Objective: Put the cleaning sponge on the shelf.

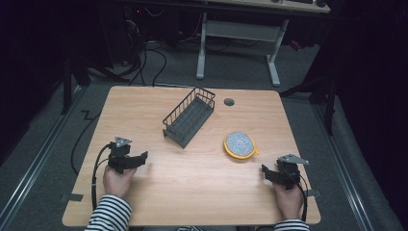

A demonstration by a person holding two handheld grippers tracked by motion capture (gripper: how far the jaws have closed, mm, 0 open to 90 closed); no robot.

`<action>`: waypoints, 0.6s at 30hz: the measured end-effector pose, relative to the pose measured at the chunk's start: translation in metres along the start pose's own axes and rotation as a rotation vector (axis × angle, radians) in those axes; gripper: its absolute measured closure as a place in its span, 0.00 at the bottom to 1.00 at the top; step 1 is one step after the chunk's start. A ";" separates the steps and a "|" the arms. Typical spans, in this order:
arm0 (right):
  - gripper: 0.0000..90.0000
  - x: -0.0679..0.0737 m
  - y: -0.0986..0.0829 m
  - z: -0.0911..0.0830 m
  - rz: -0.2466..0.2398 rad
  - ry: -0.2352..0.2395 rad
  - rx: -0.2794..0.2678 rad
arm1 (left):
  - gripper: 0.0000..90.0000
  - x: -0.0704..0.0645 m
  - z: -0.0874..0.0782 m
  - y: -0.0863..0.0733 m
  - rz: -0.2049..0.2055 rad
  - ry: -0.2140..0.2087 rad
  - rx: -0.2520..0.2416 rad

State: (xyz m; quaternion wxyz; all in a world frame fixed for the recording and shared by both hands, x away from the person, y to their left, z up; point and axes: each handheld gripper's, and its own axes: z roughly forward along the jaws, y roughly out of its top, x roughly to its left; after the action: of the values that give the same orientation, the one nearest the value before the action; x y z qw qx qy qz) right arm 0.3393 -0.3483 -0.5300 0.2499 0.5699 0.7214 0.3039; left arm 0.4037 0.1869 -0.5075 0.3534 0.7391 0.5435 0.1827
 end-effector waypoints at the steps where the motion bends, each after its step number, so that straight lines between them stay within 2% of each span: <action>1: 0.35 0.000 0.000 0.000 0.000 0.001 0.000 | 0.28 -0.001 0.000 0.001 0.001 -0.002 0.001; 9: 0.35 0.000 0.000 0.000 0.000 0.000 0.000 | 0.28 -0.012 -0.005 0.022 0.020 -0.039 -0.018; 11: 0.35 0.000 0.000 0.000 0.000 0.000 0.000 | 0.27 -0.019 -0.007 0.033 0.037 -0.039 -0.033; 15: 0.35 0.000 0.000 0.000 0.000 0.001 0.000 | 0.26 -0.027 -0.007 0.050 0.054 -0.055 -0.029; 16: 0.35 0.000 0.000 0.000 0.000 0.001 0.000 | 0.26 -0.027 -0.007 0.050 0.054 -0.055 -0.029; 18: 0.35 0.000 0.000 0.000 0.000 0.001 0.000 | 0.26 -0.033 -0.006 0.062 0.064 -0.066 -0.032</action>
State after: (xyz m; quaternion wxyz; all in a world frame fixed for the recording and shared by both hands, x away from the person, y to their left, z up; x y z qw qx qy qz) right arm 0.3393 -0.3484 -0.5300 0.2498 0.5698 0.7214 0.3042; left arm 0.4302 0.1482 -0.4547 0.3768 0.7561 0.5047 0.1779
